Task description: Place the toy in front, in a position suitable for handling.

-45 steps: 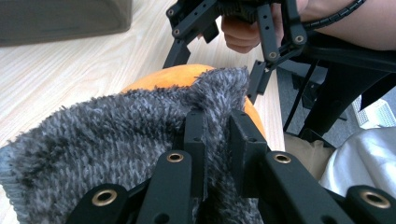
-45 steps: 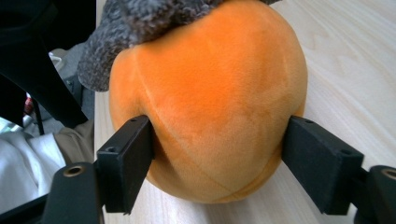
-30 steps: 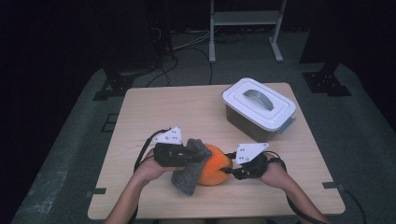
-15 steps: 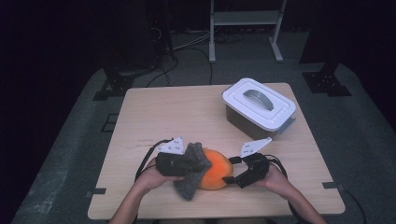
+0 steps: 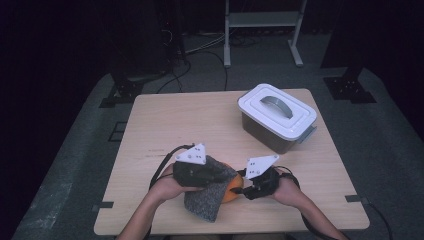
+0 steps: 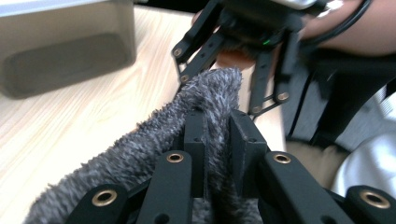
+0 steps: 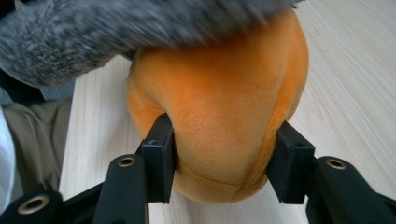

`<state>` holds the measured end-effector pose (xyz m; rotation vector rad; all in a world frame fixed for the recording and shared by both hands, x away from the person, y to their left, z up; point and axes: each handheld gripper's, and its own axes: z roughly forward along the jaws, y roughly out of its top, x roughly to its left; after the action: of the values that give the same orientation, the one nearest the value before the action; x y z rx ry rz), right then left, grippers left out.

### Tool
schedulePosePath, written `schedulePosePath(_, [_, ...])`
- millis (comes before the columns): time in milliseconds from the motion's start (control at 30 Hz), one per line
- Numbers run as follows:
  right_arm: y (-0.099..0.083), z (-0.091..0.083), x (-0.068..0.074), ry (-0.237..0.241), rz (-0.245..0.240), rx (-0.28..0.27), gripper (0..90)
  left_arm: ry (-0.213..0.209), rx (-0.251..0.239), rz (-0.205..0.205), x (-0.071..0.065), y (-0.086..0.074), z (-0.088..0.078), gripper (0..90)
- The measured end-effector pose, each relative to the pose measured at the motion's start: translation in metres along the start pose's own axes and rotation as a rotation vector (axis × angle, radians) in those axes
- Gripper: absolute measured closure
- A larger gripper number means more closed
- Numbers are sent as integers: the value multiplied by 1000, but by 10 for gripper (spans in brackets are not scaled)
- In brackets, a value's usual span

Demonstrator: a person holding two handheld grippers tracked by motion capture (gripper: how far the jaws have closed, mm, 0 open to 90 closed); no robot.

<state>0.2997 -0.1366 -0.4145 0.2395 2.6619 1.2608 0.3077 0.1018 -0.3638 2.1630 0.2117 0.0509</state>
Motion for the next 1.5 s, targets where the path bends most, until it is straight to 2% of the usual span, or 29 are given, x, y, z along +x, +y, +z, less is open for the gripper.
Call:
schedulePosePath(167, [-9,-4,-4,-5,7,-6,514,37,-2,-33,9,-10,-7,789])
schedulePosePath(300, [-12,-10,-9,-16,6,2,507,77,21,-56,16,-21,-16,789])
schedulePosePath(400, [-9,-16,-13,-34,1,-6,493,57,17,-82,18,-28,-15,789])
schedulePosePath(467, [-6,-16,-13,-35,-3,1,454,45,18,-83,17,-31,-14,789])
schedulePosePath(500, [-6,-15,-14,-20,7,4,406,43,11,-92,17,-33,-14,788])
schedulePosePath(567, [-9,-13,-16,10,62,7,308,35,6,-109,17,-37,-14,788])
schedulePosePath(633, [-12,-13,-15,37,103,-10,272,34,-6,-118,17,-40,-15,788])
schedulePosePath(700, [-13,-14,-14,42,147,-10,252,29,-4,-113,16,-40,-15,788])
schedulePosePath(767, [-15,-14,-13,42,157,-12,281,27,-3,-109,14,-39,-14,788])
schedulePosePath(833, [-15,-14,-12,25,164,-11,389,8,-16,-113,13,-37,-13,787])
schedulePosePath(900, [-14,-15,-10,0,114,-8,460,-24,-31,-108,12,-32,-13,787])
schedulePosePath(1000, [-8,-16,-7,-7,54,-18,487,-55,-57,-86,9,-20,-13,787])
schedulePosePath(1133, [-1,-10,4,-11,-30,-23,501,-50,-54,-37,5,0,-9,785])
schedulePosePath(1200, [0,-10,8,-16,-60,-16,507,-15,-3,-18,5,3,-6,784])
schedulePosePath(1300, [-4,-11,5,-17,-48,-18,508,5,13,-39,10,-2,-7,786])
schedulePosePath(1400, [-8,-12,0,-14,-31,-22,504,16,7,-65,14,-11,-11,786])
schedulePosePath(1500, [-9,-13,-4,-19,-3,-18,464,35,9,-76,16,-17,-15,787])
